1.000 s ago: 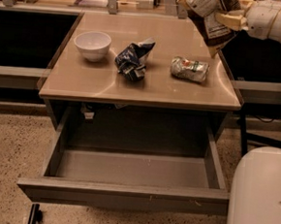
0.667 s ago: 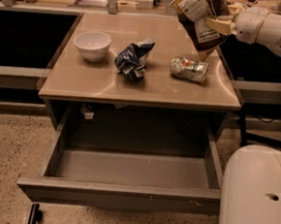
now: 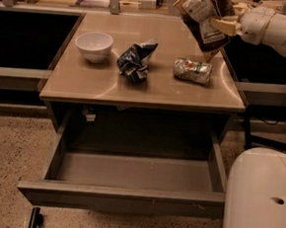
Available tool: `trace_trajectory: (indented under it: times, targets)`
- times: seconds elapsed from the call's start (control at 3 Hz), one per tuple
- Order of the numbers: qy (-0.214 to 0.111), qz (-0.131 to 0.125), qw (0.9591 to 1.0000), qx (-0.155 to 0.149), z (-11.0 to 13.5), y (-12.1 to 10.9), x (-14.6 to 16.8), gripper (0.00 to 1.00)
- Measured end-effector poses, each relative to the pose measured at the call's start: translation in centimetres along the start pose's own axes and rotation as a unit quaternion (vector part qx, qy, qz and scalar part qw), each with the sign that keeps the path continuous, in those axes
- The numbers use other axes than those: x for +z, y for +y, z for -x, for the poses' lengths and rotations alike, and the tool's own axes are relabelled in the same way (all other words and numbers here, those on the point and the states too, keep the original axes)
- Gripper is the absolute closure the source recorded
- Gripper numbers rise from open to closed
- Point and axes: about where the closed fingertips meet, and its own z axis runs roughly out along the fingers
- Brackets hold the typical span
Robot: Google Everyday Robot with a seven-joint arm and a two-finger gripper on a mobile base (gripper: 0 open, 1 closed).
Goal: Pick brown chip bag from top drawer and place on counter
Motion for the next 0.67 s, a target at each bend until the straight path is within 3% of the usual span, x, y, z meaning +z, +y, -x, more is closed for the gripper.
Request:
trace_trajectory:
  times: [0.67]
  targets:
    - [0.0, 0.0, 1.0, 0.0, 0.0, 0.0, 0.01, 0.04]
